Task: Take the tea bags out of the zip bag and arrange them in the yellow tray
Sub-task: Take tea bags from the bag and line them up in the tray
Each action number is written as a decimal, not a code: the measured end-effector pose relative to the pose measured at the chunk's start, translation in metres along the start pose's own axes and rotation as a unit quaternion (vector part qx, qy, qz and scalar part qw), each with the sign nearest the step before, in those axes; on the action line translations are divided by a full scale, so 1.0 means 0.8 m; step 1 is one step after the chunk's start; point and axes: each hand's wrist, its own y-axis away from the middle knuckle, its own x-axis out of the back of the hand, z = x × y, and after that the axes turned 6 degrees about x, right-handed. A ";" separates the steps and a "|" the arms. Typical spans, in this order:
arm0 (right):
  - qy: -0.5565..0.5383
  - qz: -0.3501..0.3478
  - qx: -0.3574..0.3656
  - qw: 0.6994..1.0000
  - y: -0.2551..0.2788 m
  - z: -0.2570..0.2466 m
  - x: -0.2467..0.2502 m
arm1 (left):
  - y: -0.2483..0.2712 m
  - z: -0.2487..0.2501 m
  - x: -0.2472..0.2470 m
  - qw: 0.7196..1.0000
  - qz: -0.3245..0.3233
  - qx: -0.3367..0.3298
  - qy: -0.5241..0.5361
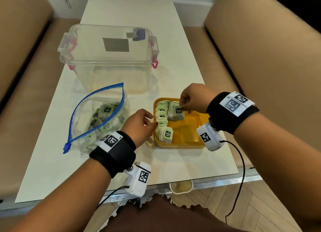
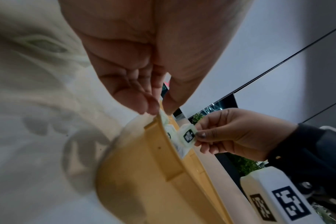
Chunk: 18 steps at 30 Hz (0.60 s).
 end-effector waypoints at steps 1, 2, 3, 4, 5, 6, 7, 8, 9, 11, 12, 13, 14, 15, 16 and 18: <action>-0.002 -0.013 -0.009 1.000 -0.004 0.003 -0.004 | 0.001 0.000 -0.001 1.000 -0.013 0.007 0.006; -0.001 -0.025 -0.017 1.000 -0.008 0.005 -0.008 | 0.003 0.000 -0.002 1.000 -0.021 0.011 0.011; 0.001 -0.038 -0.024 0.999 -0.011 0.006 -0.011 | 0.004 0.000 -0.002 0.999 -0.026 0.015 0.016; 0.002 -0.049 -0.030 0.998 -0.015 0.007 -0.014 | 0.004 -0.001 -0.002 0.999 -0.028 0.017 0.018; 0.003 -0.057 -0.036 0.998 -0.018 0.007 -0.015 | 0.004 0.000 -0.002 0.999 -0.030 0.016 0.019; 0.002 -0.059 -0.041 0.997 -0.021 0.007 -0.017 | 0.004 -0.001 -0.002 0.999 -0.030 0.015 0.018; 0.003 -0.058 -0.046 0.997 -0.024 0.007 -0.017 | 0.005 -0.001 -0.002 0.999 -0.032 0.014 0.018; 0.003 -0.055 -0.049 0.997 -0.026 0.008 -0.017 | 0.005 -0.001 -0.002 0.999 -0.033 0.014 0.021; 0.002 -0.054 -0.052 0.997 -0.029 0.007 -0.017 | 0.005 -0.001 -0.002 0.999 -0.034 0.015 0.027; -0.005 -0.052 -0.054 0.997 -0.032 0.006 -0.018 | 0.006 -0.001 -0.001 0.998 -0.035 0.018 0.039; -0.009 -0.050 -0.055 0.997 -0.033 0.006 -0.020 | 0.006 -0.001 -0.001 0.998 -0.035 0.020 0.041; -0.014 -0.046 -0.056 0.997 -0.034 0.005 -0.021 | 0.007 -0.001 -0.001 0.998 -0.035 0.021 0.043; -0.017 -0.043 -0.059 0.997 -0.035 0.005 -0.022 | 0.008 -0.001 -0.001 0.998 -0.035 0.022 0.044; -0.020 -0.041 -0.063 0.997 -0.035 0.005 -0.023 | 0.008 0.000 -0.001 0.998 -0.035 0.022 0.045; -0.022 -0.041 -0.069 0.997 -0.036 0.005 -0.024 | 0.009 0.000 -0.001 0.998 -0.034 0.023 0.046; -0.020 -0.043 -0.077 0.996 -0.036 0.003 -0.024 | 0.009 0.000 -0.001 0.998 -0.033 0.024 0.046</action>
